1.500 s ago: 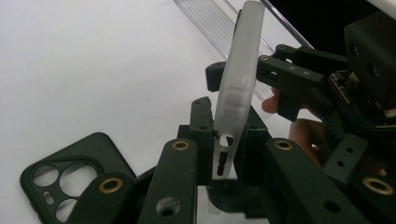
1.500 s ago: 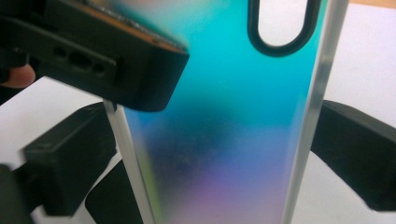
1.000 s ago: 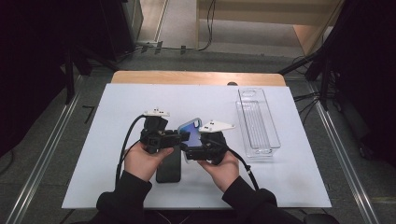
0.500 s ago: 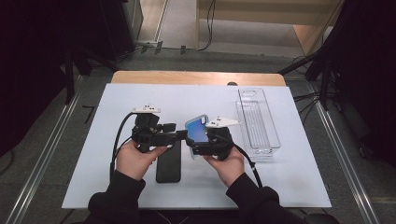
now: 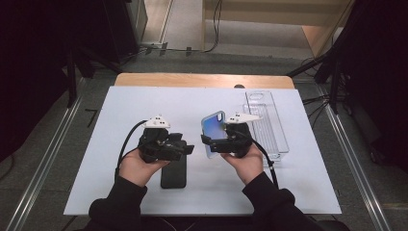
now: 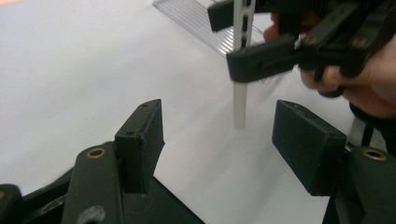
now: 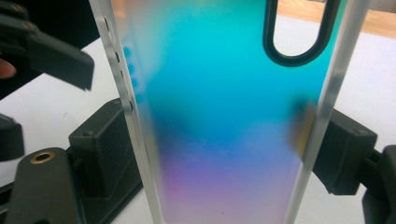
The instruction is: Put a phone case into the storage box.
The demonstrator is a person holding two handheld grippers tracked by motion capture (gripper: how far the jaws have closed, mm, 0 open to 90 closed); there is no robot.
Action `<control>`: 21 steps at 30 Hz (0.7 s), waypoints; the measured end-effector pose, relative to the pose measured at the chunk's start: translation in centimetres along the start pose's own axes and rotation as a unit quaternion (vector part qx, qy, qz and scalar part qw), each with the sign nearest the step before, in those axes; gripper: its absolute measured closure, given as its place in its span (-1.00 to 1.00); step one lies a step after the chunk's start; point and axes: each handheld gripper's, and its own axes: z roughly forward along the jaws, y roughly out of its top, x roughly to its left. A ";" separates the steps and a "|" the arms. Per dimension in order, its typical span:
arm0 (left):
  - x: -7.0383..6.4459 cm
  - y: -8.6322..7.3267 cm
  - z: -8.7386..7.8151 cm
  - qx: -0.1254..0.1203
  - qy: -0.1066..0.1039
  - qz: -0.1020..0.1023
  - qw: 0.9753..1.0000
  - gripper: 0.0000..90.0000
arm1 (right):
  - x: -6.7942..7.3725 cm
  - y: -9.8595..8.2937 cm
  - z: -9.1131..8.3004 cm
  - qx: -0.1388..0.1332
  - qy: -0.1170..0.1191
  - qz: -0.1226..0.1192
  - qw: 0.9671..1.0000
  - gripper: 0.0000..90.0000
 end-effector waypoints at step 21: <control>1.7 -4.5 -0.1 0.018 -0.059 0.051 0.997 -0.25 | -1.9 1.7 -2.6 0.002 0.084 -0.045 0.995 -0.65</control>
